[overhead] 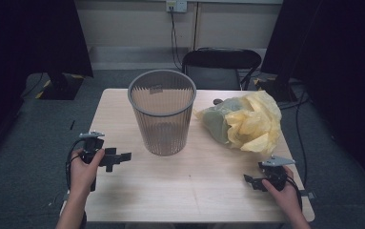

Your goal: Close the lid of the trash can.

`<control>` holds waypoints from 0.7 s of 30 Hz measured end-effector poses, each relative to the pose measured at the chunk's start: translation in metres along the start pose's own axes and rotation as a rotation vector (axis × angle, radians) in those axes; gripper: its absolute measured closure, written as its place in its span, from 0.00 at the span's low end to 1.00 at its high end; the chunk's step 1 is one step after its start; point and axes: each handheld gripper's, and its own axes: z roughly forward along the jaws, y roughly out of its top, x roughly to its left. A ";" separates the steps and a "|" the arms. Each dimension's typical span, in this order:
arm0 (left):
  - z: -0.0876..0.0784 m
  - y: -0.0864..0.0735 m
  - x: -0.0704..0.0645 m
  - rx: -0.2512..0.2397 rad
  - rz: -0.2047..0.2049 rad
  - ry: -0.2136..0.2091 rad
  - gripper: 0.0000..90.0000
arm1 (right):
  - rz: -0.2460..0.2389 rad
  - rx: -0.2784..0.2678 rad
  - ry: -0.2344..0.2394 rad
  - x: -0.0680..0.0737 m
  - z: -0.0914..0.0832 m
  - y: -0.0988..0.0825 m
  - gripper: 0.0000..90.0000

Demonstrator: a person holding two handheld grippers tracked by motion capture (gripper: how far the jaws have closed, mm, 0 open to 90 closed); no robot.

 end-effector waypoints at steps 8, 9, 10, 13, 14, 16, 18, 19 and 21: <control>0.004 -0.007 0.004 0.006 -0.005 0.003 0.18 | 0.000 0.000 0.000 0.000 0.000 0.000 0.16; 0.004 -0.008 0.005 0.006 -0.007 0.002 0.18 | 0.000 0.000 0.000 0.000 0.000 0.000 0.16; 0.004 -0.009 0.005 0.007 -0.008 0.002 0.18 | 0.000 0.000 0.000 0.000 0.000 0.000 0.16; 0.005 -0.011 0.006 0.008 -0.009 -0.001 0.18 | 0.000 0.000 0.000 0.000 0.000 0.000 0.16; 0.005 -0.012 0.006 0.009 -0.010 -0.002 0.18 | 0.000 -0.001 -0.001 0.000 0.000 0.000 0.16; 0.007 -0.013 0.007 0.009 -0.009 -0.002 0.18 | 0.000 -0.001 -0.001 0.000 0.000 0.000 0.16; 0.008 -0.015 0.008 0.013 -0.013 -0.004 0.18 | 0.000 -0.001 -0.001 0.000 0.000 0.000 0.16; 0.009 -0.016 0.008 0.014 -0.015 -0.005 0.18 | 0.000 0.000 0.000 0.000 0.000 0.000 0.16; 0.010 -0.018 0.009 0.018 -0.014 -0.006 0.18 | 0.000 -0.001 -0.001 0.000 0.000 0.000 0.16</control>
